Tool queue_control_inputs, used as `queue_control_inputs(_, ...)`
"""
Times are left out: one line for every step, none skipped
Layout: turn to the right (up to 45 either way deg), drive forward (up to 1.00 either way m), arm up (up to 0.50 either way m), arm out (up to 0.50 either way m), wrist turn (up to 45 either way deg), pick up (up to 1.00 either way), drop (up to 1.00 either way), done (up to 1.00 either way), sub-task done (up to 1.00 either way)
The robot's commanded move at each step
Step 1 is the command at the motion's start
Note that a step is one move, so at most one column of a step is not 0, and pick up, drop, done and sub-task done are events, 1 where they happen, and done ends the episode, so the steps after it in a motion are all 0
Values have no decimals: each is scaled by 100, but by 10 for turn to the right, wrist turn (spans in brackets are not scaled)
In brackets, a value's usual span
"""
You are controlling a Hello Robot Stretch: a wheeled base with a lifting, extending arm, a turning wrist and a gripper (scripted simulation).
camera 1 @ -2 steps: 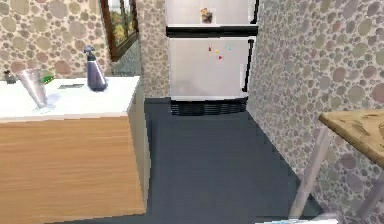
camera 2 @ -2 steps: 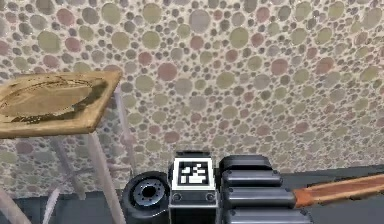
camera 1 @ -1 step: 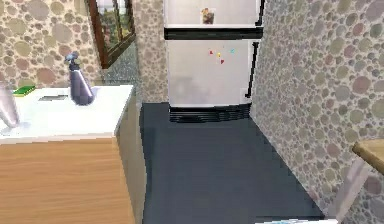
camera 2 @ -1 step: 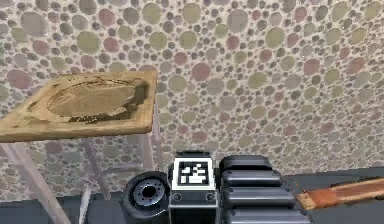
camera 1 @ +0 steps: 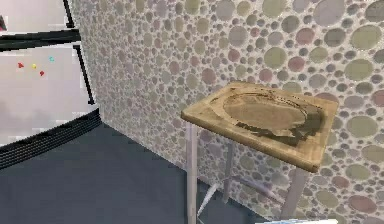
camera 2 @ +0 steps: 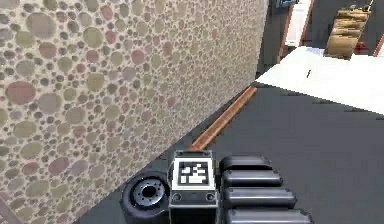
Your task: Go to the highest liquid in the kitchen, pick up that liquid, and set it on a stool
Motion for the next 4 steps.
queue_control_inputs(150, 0, 0, 0, 0, 0, 0, 0, 0)
queue_control_inputs(-450, 0, 0, 0, 0, 0, 0, 0, 0)
queue_control_inputs(-90, 0, 0, 0, 0, 0, 0, 0, 0)
queue_control_inputs(450, 0, 0, 0, 0, 0, 0, 0, 0)
